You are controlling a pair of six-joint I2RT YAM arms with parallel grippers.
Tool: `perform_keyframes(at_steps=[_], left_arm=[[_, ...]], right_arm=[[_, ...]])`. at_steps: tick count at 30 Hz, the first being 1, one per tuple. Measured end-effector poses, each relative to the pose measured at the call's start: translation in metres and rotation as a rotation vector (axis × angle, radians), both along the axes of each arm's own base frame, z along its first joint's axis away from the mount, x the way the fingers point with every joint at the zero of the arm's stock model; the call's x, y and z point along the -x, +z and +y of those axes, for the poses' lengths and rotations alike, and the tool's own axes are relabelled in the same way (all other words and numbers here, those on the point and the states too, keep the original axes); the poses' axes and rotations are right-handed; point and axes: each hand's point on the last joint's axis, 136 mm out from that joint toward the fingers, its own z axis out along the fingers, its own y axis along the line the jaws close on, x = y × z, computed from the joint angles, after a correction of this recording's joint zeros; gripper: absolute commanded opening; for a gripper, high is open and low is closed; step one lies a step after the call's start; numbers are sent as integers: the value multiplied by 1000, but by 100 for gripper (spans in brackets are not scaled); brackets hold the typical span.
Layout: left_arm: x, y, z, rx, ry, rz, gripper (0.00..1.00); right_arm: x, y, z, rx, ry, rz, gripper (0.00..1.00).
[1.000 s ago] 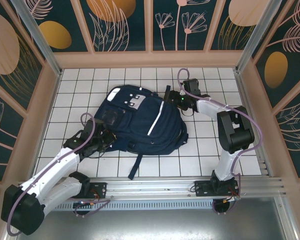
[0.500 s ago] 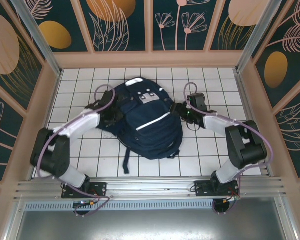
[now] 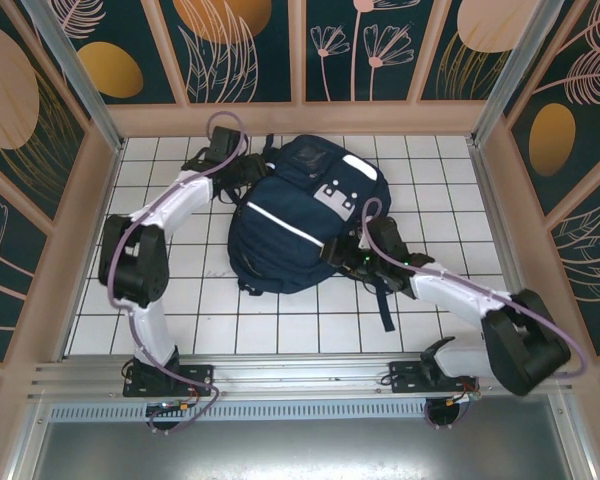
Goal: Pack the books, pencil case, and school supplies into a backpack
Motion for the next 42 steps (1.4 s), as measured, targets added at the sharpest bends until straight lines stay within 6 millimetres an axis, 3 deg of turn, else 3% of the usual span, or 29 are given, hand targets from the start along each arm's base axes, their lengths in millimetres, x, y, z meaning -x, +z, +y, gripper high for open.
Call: perform_keyframes(at_steps=[3,6,8,15,20,24,29,36,42], left_arm=[[31,39,4,40,-35,-68,60],[74,52,2,81,-89,-96,59],[105,41,-10,85,-144,-76,59],[221,-24,-77,107,-419,84,56],[264,-41,-108,135,-536,115,53],[280,-46,-131,175,-596,110,50],[288,-72,-138,166,-606,151,48],[276,-80,-123,77,-531,114,48],[250,-84,-91,-14,-406,79,49]], right_arm=[[-7,29,-15,28,-60,-92,82],[-13,45,-28,54,-116,-147,82],[-16,42,-36,74,-137,-140,82],[-36,4,-82,74,-264,-6,81],[-46,-3,-81,-6,-251,35,82],[-58,-8,-74,-51,-238,71,80],[-70,-1,-68,-83,-231,80,78],[-76,37,-48,-30,-185,18,64],[-72,45,-31,56,-108,-5,66]])
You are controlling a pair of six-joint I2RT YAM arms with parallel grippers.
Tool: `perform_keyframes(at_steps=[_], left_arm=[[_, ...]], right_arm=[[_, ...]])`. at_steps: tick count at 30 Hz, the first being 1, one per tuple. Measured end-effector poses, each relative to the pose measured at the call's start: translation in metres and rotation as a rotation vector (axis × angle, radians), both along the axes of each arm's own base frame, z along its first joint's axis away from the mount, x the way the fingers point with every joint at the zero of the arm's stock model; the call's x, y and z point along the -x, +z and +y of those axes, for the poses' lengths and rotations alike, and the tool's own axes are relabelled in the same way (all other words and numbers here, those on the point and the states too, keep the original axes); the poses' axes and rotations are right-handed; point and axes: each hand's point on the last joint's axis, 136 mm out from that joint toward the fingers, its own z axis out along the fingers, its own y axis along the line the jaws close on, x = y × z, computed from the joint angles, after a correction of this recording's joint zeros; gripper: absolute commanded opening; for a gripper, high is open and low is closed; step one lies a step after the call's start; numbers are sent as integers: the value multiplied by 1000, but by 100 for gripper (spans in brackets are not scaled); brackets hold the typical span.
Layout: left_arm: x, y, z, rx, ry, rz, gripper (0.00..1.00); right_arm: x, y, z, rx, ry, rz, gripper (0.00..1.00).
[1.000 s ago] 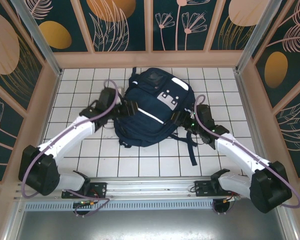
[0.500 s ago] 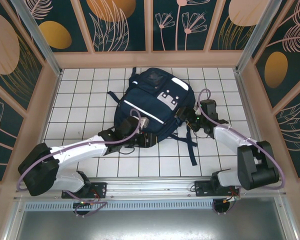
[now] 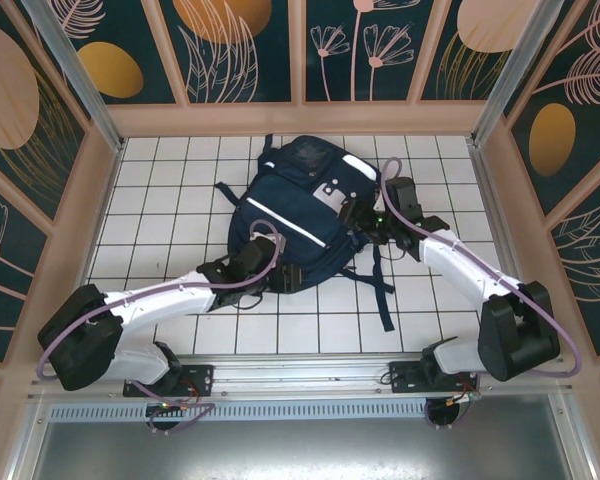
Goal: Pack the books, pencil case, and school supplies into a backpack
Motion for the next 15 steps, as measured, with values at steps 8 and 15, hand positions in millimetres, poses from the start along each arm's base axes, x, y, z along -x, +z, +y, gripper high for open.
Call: perform_keyframes(at_steps=[8,15], left_arm=[[-54,-24,47,-74,188,70,50],[-107,4,60,-74,255,20,51]], right_arm=[[-5,-27,9,111,98,25,66],[-36,-2,25,99,121,-36,57]])
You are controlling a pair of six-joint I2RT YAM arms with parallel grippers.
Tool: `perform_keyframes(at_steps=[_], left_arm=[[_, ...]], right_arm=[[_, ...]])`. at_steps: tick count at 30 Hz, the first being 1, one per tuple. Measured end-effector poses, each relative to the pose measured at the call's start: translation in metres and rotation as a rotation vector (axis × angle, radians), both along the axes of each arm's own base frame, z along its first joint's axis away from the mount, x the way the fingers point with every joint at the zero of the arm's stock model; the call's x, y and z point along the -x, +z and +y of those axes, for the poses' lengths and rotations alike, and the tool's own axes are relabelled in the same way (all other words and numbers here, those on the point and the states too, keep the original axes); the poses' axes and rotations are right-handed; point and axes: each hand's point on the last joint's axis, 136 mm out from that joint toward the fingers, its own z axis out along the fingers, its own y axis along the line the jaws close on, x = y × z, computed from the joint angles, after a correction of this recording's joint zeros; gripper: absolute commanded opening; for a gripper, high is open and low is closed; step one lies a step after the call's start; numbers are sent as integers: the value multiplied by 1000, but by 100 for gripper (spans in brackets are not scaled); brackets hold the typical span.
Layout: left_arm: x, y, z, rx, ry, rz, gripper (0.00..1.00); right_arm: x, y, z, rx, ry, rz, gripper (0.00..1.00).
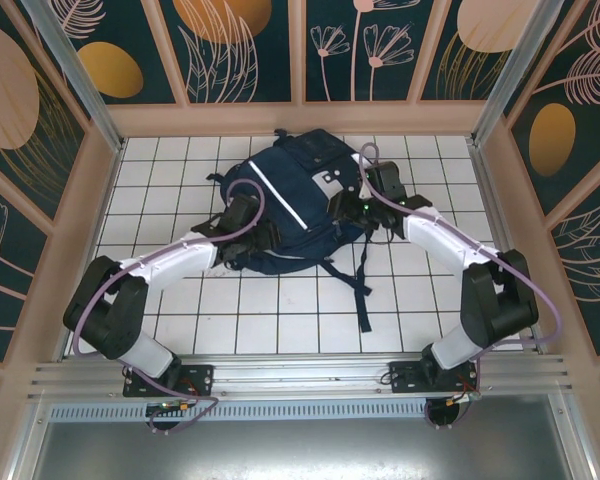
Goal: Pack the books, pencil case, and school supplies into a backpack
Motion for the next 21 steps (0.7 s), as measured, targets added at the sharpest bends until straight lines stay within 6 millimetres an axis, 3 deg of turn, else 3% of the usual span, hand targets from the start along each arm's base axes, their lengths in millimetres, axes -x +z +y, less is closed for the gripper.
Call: perform_keyframes(at_steps=[4,6,9,12,21], left_arm=[[-28,6,40,22,113,-19,50],[-33,8,49,35,133,-19,51],[-29,12,42,72,106,-23,51],[-23,19,34,120,71,-34,50],[-13,12,25,177,35,-10,47]], right_arm=[[-24,2,15,-21,16,-1,57],[-32,-6,21,-26,25,15,57],[-38,-21,30,-39,46,53,55],[-41,-31,36,-52,64,78,46],[-42,-20,59,-85,122,52,45]])
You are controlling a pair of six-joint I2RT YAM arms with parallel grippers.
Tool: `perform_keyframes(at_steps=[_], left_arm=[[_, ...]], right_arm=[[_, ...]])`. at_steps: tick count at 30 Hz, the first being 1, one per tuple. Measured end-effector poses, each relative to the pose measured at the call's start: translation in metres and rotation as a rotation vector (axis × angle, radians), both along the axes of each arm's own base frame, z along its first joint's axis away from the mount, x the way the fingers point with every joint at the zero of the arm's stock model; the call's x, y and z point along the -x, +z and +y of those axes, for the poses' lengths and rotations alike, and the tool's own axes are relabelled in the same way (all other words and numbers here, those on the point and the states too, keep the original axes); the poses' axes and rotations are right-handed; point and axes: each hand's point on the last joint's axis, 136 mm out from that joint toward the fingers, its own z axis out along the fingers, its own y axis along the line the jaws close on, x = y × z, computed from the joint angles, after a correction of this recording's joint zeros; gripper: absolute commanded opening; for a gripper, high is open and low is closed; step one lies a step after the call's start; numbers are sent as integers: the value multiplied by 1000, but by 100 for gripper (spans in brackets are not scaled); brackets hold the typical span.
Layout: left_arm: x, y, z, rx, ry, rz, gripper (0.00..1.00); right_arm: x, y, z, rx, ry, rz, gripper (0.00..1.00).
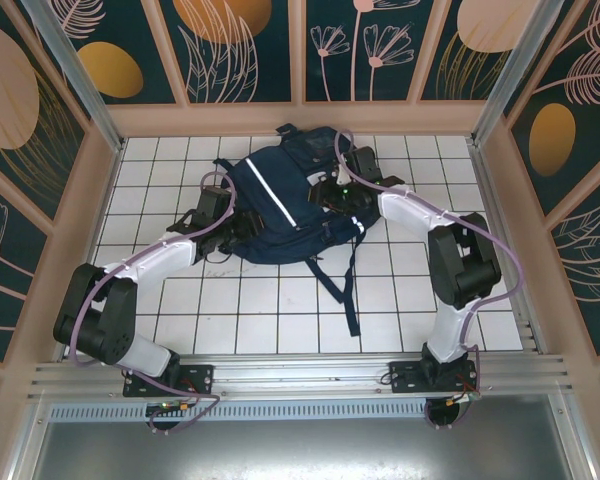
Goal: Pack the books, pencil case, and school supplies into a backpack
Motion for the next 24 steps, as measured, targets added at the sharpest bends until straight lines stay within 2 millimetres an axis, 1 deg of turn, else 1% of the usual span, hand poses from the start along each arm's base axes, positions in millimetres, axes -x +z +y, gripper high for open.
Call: perform_keyframes(at_steps=[4,5,7,8,9,10,13,15,18,20,21,22,24], left_arm=[[-1,4,-5,25,-14,-10,46],[-1,4,-5,26,-12,-9,46],[-2,4,-2,24,-4,-8,46],[-3,3,0,20,3,-9,46],[-4,3,2,15,11,-9,46],[-5,2,4,9,17,-10,46],[-4,3,6,0,27,-12,47],[-1,10,8,6,30,-22,49],[9,33,7,48,23,-68,50],[21,53,3,93,12,-115,51],[26,60,0,114,4,-133,51],[34,65,-5,135,-9,-146,51],[49,68,-19,159,-43,-153,54]], right_arm=[[-7,-1,16,-16,49,5,43],[-7,-3,18,-25,61,10,39],[-7,-7,22,-45,79,20,18],[-7,-8,22,-54,76,27,9],[-7,-9,21,-69,74,37,2],[-7,-8,22,-88,74,41,0],[-7,-4,26,-134,67,53,0],[-7,-1,28,-158,59,64,0],[-7,11,34,-215,51,73,0],[-9,23,37,-258,36,76,0],[-9,27,38,-275,29,77,0],[-10,32,38,-297,16,82,0],[-11,38,37,-330,-11,95,0]])
